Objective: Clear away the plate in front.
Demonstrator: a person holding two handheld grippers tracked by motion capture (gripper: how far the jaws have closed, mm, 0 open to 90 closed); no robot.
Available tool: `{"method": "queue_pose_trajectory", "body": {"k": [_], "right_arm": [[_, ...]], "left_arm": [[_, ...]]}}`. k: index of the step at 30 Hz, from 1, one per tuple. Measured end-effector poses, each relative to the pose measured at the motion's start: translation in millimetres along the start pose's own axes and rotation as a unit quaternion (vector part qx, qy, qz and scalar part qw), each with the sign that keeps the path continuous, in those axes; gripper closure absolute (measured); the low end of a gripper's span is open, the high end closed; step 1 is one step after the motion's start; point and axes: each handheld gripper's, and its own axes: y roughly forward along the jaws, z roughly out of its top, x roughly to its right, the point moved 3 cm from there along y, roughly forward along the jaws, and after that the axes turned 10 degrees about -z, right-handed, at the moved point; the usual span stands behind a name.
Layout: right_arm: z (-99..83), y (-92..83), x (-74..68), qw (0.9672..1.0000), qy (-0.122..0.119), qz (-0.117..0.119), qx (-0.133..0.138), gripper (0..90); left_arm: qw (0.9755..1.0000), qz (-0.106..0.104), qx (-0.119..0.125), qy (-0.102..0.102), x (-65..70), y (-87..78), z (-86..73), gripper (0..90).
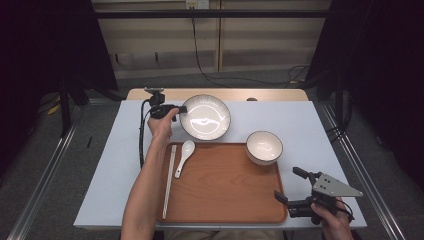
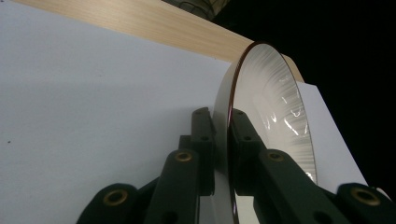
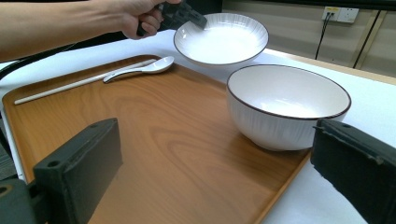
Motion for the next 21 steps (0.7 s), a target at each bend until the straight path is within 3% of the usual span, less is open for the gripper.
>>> {"method": "queue_pose_trajectory", "body": {"k": [1, 4, 14, 21], "right_arm": [[0.1, -0.1, -0.1, 1.0, 0.0, 0.0, 0.0, 1.7], [0.0, -0.5, 0.4, 1.0, -0.001, -0.002, 0.0, 1.7], [0.2, 0.2, 0.6, 1.0, -0.003, -0.004, 0.0, 1.8], [0.3, -0.8, 0.7, 1.0, -0.002, -0.003, 0.001, 1.7]], "left_arm": [[0.9999, 0.003, -0.005, 0.012, 0.5, -2.2, 0.7, 82.7], [0.9998, 0.007, -0.006, 0.019, 2.9, -8.8, 2.7, 82.5], [0.9992, -0.014, 0.003, 0.037, 15.7, -32.1, 3.5, 83.1], [0.9989, -0.012, 0.012, 0.044, 21.0, -48.9, -2.3, 83.1]]}}
